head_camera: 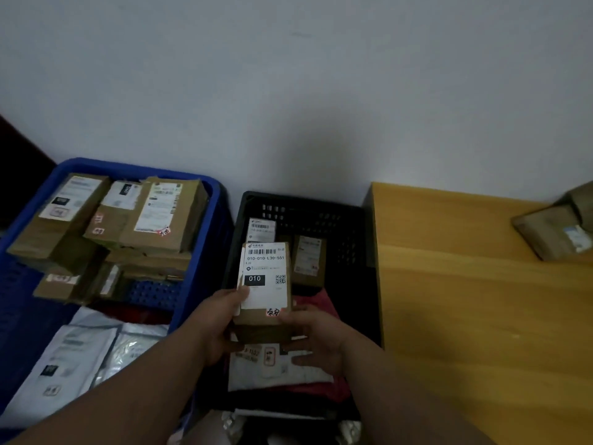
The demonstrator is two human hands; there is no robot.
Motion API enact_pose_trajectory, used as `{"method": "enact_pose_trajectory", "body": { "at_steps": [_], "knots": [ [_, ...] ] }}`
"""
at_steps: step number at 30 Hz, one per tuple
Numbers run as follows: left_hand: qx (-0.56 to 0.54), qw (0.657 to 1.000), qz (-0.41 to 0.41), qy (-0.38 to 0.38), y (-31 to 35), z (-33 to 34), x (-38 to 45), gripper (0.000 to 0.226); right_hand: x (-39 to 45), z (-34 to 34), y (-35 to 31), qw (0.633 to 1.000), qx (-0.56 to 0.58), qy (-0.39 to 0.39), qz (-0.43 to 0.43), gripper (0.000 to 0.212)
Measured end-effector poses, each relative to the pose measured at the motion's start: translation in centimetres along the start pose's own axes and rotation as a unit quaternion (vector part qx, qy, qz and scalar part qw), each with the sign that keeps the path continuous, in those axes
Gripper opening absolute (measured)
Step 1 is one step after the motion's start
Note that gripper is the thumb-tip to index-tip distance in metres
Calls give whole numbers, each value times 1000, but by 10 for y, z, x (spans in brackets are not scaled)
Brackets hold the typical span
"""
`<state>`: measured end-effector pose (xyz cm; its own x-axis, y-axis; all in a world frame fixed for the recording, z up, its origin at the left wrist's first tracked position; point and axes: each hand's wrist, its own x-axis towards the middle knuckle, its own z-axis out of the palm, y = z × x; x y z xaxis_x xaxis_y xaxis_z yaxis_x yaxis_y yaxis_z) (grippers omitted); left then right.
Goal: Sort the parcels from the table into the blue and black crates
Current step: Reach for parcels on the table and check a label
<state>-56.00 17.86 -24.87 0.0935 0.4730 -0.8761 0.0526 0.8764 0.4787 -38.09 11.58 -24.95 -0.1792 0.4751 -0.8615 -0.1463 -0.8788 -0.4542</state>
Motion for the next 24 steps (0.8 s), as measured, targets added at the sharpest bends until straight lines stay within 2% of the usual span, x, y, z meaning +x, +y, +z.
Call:
{"method": "enact_pose_trajectory", "body": {
  "at_steps": [6,11,14,16,19,24],
  "knots": [
    [50,999,-9,-19,-3,15,23,18,15,-9,11,995,79,65,21,38],
    [110,992,30,-46,5,36,41,27,38,-31,8,983,139,119,10,32],
    [144,987,63,-40,15,49,54,41,59,-45,-1,974,168,149,4,38],
    [202,973,109,-9,22,56,67,40,76,-54,-11,968,188,168,-6,40],
    [303,936,175,48,33,64,95,44,103,-66,-25,964,194,184,-9,40],
    [370,894,230,99,40,67,142,46,156,-77,-36,967,179,181,-12,45]
  ]
}}
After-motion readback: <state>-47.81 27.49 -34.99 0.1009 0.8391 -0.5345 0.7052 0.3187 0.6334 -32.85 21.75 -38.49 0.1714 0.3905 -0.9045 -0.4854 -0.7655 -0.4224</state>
